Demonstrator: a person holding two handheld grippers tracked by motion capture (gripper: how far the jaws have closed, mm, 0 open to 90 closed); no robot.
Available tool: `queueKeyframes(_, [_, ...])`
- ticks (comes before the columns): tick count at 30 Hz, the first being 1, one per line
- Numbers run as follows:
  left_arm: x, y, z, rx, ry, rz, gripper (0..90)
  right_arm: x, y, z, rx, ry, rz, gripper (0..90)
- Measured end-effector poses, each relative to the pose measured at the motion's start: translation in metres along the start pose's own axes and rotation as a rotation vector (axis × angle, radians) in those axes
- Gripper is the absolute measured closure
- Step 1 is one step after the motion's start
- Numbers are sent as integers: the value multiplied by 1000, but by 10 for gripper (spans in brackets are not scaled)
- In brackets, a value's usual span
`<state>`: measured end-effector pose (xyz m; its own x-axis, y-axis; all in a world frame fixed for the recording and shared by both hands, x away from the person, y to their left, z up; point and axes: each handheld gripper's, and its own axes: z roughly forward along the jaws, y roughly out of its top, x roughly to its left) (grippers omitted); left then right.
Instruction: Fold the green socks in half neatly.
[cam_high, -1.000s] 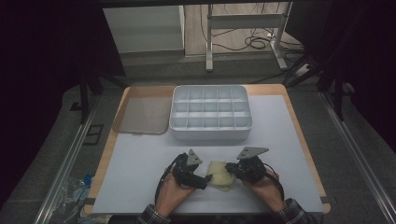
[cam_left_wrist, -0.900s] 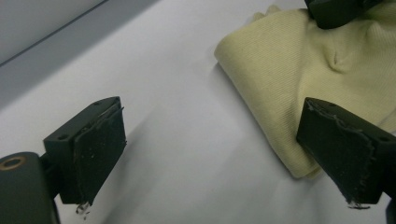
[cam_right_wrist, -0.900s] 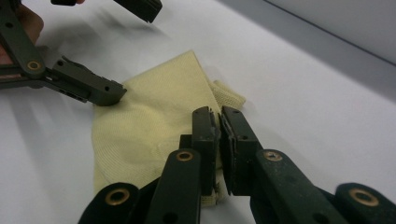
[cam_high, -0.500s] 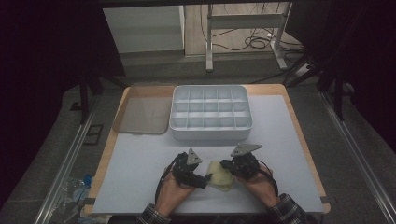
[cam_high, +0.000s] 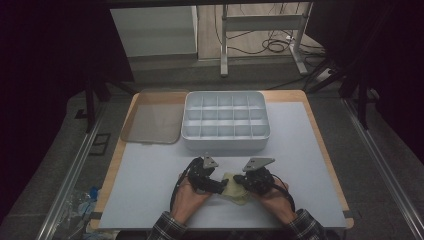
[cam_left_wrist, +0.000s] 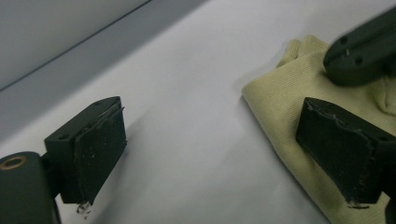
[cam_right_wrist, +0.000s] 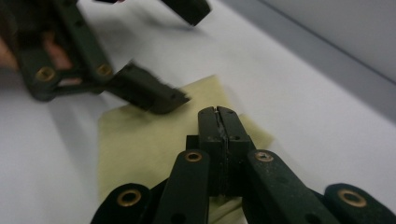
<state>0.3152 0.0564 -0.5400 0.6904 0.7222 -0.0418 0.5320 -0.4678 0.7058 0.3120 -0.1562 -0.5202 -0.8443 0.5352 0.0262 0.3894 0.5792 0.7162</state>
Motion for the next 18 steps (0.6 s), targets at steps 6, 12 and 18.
queueKeyframes(6, [0, -1, -3, -9, 4, 0, 84, 5, -2, -1, 4, 20, -4, 892])
queueKeyframes(12, [3, -3, -4, -10, -1, -16, 84, 12, -4, 1, 19, 36, -19, 892])
queueKeyframes(18, [3, -4, -3, -4, -4, -26, 84, 19, -5, -2, 29, 50, -31, 891])
